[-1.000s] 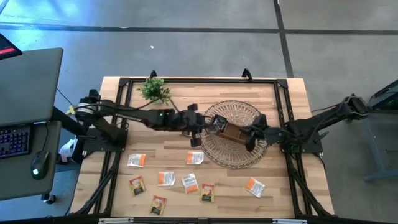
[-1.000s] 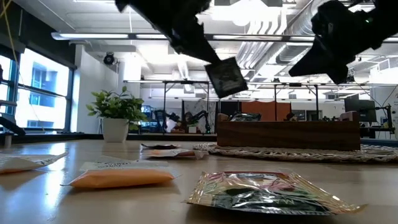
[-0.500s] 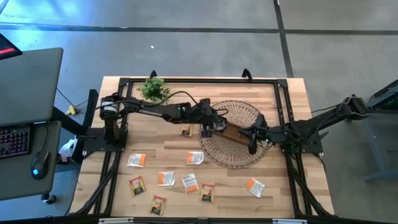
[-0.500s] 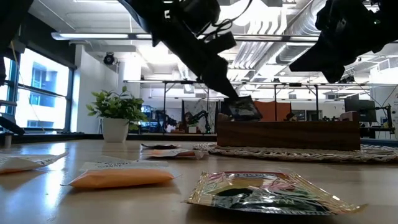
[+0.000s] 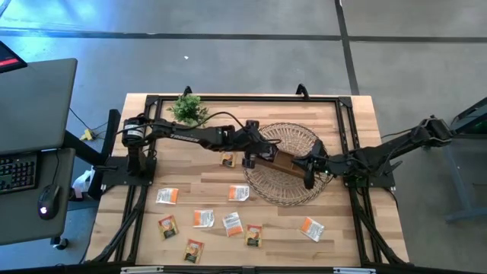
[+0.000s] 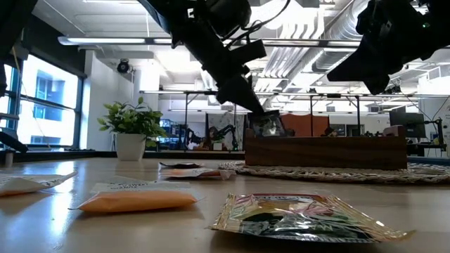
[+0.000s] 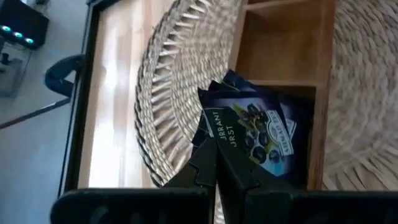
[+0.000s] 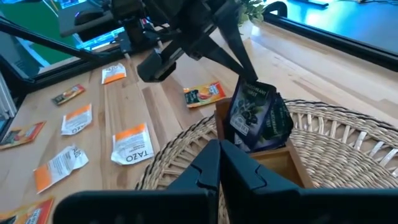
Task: Pick & Place Tea
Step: Put the violet tea bag into the left section of the wooden organizer
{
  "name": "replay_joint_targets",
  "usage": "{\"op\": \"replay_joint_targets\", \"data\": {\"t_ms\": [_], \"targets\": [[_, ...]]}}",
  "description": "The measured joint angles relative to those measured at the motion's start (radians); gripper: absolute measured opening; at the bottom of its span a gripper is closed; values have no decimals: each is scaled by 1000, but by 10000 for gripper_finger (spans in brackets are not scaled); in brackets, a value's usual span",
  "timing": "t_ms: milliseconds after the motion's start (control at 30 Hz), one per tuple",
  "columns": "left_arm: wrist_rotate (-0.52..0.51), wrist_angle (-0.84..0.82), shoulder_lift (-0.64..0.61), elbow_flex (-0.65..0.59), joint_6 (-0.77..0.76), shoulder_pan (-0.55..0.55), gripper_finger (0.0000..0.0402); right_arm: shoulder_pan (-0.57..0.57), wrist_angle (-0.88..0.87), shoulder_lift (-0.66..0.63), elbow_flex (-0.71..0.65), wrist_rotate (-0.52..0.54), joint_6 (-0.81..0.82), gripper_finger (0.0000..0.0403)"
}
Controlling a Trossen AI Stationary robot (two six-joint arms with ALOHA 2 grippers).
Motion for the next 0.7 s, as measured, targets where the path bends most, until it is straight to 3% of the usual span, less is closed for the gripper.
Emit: {"op": "replay_joint_targets", "data": {"t_ms": [400, 700], "targets": [[62, 12, 0, 10, 44, 0, 4, 0, 1, 0, 0, 6, 0, 6], [82, 11, 0, 13, 41, 0, 83, 0, 27, 12, 2, 31, 23, 2]]}}
